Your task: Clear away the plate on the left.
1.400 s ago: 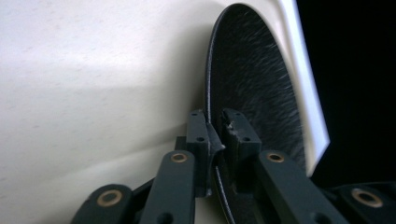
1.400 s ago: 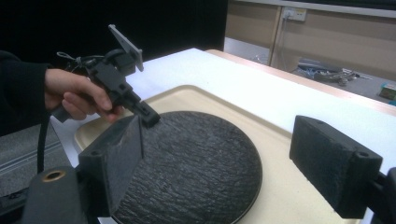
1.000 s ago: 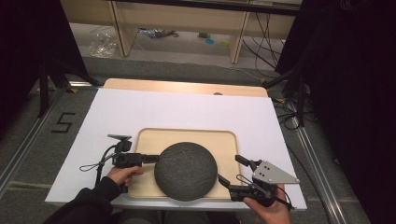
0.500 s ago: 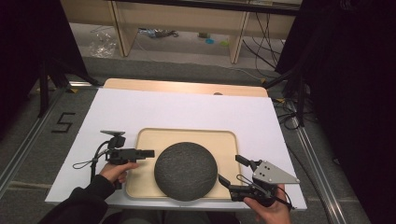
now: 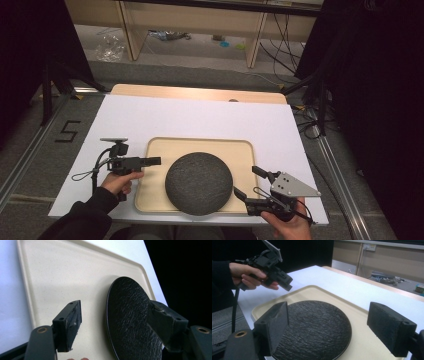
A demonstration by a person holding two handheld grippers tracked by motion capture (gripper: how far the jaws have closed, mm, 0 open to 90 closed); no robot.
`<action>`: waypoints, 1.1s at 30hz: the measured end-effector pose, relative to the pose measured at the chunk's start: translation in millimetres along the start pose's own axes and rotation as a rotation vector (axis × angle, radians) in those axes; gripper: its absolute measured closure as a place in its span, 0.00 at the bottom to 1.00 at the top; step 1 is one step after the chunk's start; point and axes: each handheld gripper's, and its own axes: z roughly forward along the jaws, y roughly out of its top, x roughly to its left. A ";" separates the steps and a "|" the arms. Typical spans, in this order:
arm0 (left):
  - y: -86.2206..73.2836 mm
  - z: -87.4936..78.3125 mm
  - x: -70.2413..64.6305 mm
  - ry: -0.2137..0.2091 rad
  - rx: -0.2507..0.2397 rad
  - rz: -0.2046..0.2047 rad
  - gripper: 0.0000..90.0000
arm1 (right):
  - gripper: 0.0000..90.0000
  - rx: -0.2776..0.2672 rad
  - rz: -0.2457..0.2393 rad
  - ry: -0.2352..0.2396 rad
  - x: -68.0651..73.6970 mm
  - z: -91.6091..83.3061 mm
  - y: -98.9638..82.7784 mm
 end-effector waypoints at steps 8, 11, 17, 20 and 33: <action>1.1 -8.9 -1.4 -0.008 -0.047 0.023 0.29 | 0.21 0.000 -0.001 0.000 -0.1 -0.1 -0.1; 1.0 -12.6 -2.8 -0.004 -0.069 0.051 0.29 | 0.21 0.001 0.000 0.000 -0.2 0.0 -0.2; -0.1 -18.4 -4.6 -0.002 -0.084 0.074 0.28 | 0.21 0.002 -0.001 0.000 -0.1 0.0 -0.2; -0.7 -20.8 -5.3 0.003 -0.093 0.084 0.28 | 0.21 0.002 -0.001 0.000 -0.1 -0.1 -0.2; -4.3 -33.2 -15.7 0.017 -0.132 0.189 0.27 | 0.20 0.001 0.000 0.000 -0.2 -0.2 -0.1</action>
